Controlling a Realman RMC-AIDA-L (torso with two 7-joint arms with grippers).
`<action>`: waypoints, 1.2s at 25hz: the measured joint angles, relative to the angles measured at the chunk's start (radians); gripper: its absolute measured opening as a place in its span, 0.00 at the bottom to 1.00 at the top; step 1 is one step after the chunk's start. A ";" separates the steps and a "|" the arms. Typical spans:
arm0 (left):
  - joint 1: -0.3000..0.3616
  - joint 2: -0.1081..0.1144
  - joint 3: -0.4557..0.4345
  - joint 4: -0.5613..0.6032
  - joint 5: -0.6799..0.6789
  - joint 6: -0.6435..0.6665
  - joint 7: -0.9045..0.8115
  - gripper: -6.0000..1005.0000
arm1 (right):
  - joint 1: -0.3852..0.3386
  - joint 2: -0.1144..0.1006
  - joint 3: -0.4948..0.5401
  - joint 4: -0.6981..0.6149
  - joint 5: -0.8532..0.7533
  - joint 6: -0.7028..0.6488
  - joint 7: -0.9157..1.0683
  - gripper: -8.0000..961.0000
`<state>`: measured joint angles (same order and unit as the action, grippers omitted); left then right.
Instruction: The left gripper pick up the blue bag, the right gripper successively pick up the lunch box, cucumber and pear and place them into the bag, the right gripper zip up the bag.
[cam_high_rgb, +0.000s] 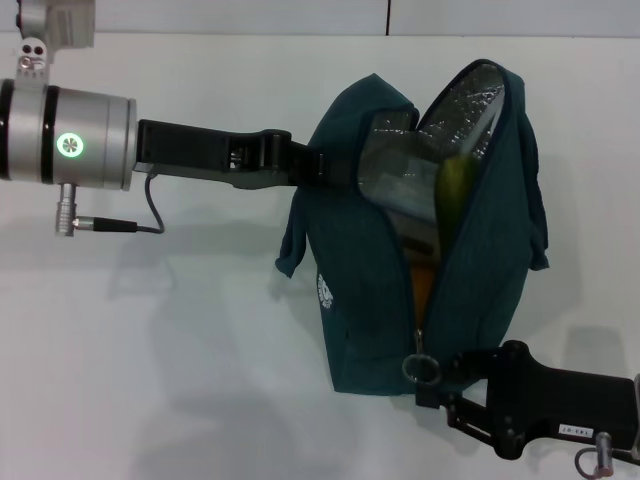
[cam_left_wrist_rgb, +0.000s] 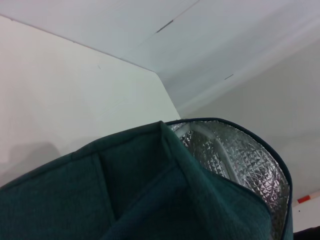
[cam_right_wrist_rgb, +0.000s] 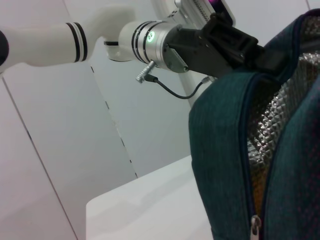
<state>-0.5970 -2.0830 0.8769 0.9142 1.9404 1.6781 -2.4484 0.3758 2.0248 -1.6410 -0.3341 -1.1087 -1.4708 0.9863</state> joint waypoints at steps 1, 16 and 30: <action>0.000 0.000 0.000 0.000 0.000 0.000 0.000 0.06 | 0.000 0.000 0.000 -0.001 0.000 0.002 0.000 0.43; 0.003 0.000 0.001 0.000 0.000 0.000 0.005 0.06 | -0.007 -0.002 0.000 -0.003 0.018 0.012 0.001 0.03; 0.005 0.002 0.001 0.000 0.000 0.000 0.024 0.06 | -0.058 -0.012 0.081 0.010 0.103 -0.184 -0.065 0.02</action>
<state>-0.5919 -2.0815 0.8774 0.9143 1.9404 1.6780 -2.4239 0.3176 2.0125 -1.5601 -0.3236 -1.0059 -1.6550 0.9216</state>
